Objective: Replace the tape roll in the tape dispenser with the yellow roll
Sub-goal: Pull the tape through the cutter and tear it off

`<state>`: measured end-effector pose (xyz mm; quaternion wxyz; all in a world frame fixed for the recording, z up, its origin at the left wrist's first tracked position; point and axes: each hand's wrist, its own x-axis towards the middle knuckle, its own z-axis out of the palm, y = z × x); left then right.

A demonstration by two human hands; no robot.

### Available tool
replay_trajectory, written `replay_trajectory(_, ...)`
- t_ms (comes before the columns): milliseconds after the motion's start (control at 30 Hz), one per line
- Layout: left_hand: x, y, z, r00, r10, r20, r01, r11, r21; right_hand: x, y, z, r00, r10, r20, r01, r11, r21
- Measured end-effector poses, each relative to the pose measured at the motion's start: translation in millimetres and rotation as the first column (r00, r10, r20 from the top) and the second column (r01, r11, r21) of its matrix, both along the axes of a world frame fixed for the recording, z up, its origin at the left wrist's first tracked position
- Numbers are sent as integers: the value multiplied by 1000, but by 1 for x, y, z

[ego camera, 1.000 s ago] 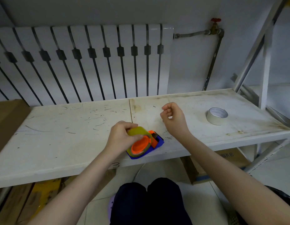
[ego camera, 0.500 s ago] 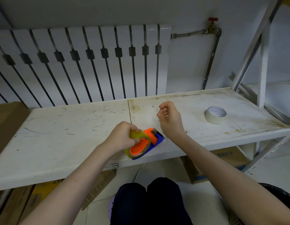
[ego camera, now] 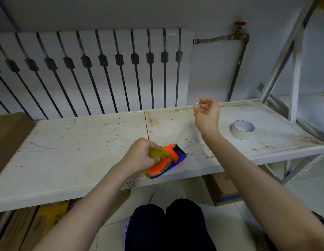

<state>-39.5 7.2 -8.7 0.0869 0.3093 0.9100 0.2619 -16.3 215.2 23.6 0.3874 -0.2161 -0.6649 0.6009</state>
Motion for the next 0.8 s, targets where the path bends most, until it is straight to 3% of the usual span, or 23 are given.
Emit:
replay_trajectory(100,0,13,3,999,1,-45,-3,999,-52,-3,-4,11,998,69,-5,-67,986,155)
replay_trajectory(200,-7,14,6,999,-17,-45,12,993,-118,2,-3,9,996,87,-27,-80,976,204)
replay_trajectory(433,-8,22,16,989,-91,-115,52,953,-299,8,30,-9,984,49,170,-53,998,21)
replay_trajectory(667,-7,40,16,985,-166,-42,144,937,-319,17,49,-38,948,69,311,-60,998,-36)
replay_trajectory(800,-10,54,11,972,-208,-106,168,940,-297,16,57,-51,949,61,310,-44,997,-64)
